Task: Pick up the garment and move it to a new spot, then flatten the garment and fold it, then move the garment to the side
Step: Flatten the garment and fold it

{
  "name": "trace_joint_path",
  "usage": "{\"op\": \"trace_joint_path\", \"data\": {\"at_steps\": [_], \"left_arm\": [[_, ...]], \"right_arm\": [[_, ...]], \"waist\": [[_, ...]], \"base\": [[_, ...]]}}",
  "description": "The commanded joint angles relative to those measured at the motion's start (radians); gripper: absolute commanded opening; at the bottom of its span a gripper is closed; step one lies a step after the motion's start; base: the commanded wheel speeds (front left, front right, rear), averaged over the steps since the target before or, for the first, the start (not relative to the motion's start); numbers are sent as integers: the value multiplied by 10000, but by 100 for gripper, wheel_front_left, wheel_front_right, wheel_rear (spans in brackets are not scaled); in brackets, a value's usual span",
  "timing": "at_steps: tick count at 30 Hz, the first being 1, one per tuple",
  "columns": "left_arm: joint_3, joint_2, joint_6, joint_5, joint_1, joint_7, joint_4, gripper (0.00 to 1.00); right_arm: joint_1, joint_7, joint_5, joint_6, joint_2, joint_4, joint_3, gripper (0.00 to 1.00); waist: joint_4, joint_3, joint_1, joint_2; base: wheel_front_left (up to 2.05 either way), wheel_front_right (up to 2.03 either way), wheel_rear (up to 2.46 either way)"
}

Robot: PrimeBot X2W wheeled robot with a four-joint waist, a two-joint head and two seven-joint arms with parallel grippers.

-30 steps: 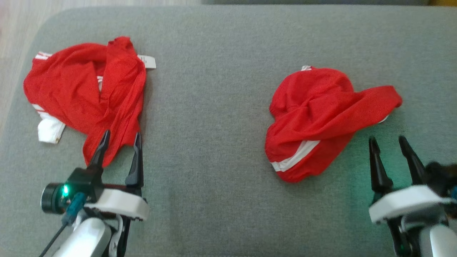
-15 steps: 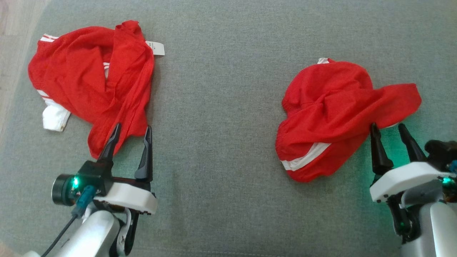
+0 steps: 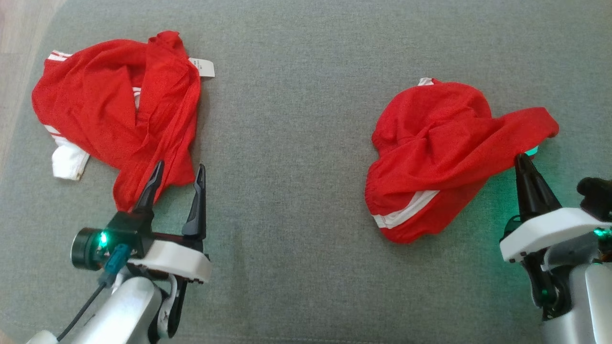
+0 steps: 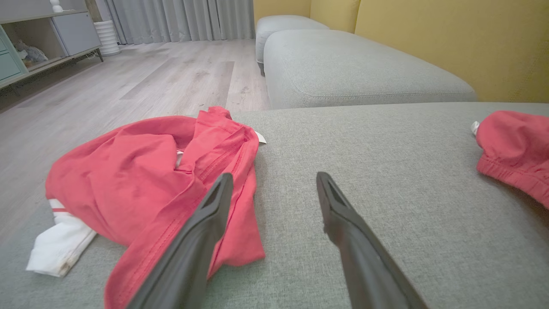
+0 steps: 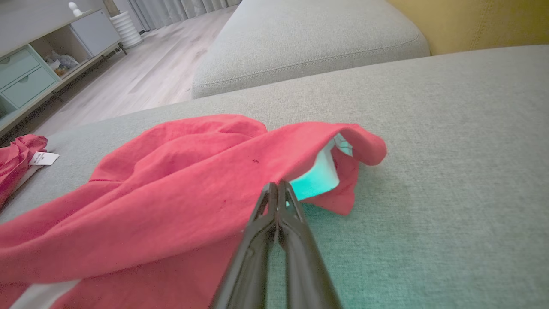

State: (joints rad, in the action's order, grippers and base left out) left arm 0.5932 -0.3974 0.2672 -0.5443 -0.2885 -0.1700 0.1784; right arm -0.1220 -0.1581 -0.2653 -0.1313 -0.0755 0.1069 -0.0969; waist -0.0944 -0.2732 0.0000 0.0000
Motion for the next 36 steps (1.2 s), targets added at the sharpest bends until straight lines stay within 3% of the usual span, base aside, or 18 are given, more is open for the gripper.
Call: {"op": "trace_joint_path", "data": {"at_steps": [1, 9, 15, 19, 24, 36], "left_arm": [[-325, -203, -12, 80, -396, -145, -215, 100], [-261, -210, 16, 49, -316, -167, -155, 100], [-291, -292, 99, 5, -203, -171, -226, 100], [-247, -266, 94, -1, -254, -162, -258, 100], [-56, -67, -57, 22, -500, -187, -180, 100], [250, 433, -316, 47, -932, -406, 297, 100]], "right_arm": [[-101, 113, -42, 6, -145, -410, 243, 0], [948, 426, 137, 6, 24, -1792, 54, 0], [2207, -59, 481, 6, 212, -3969, -10, 0], [2130, -486, 637, 6, 235, -4675, 184, 0], [770, -863, 581, 6, -95, -3680, 582, 0], [-1797, -559, 36, 6, -917, 348, 1168, 0]], "waist": [[0, 22, 0, 0], [-6, 282, 0, 0], [169, 364, 0, 0], [187, 336, 0, 0], [-228, 155, 0, 0], [-1227, -397, 0, 0]], "base": [[0, 0, 0], [0, 0, 0], [0, 0, 0], [0, 0, 0], [0, 0, 0], [0, 0, 0]]}}
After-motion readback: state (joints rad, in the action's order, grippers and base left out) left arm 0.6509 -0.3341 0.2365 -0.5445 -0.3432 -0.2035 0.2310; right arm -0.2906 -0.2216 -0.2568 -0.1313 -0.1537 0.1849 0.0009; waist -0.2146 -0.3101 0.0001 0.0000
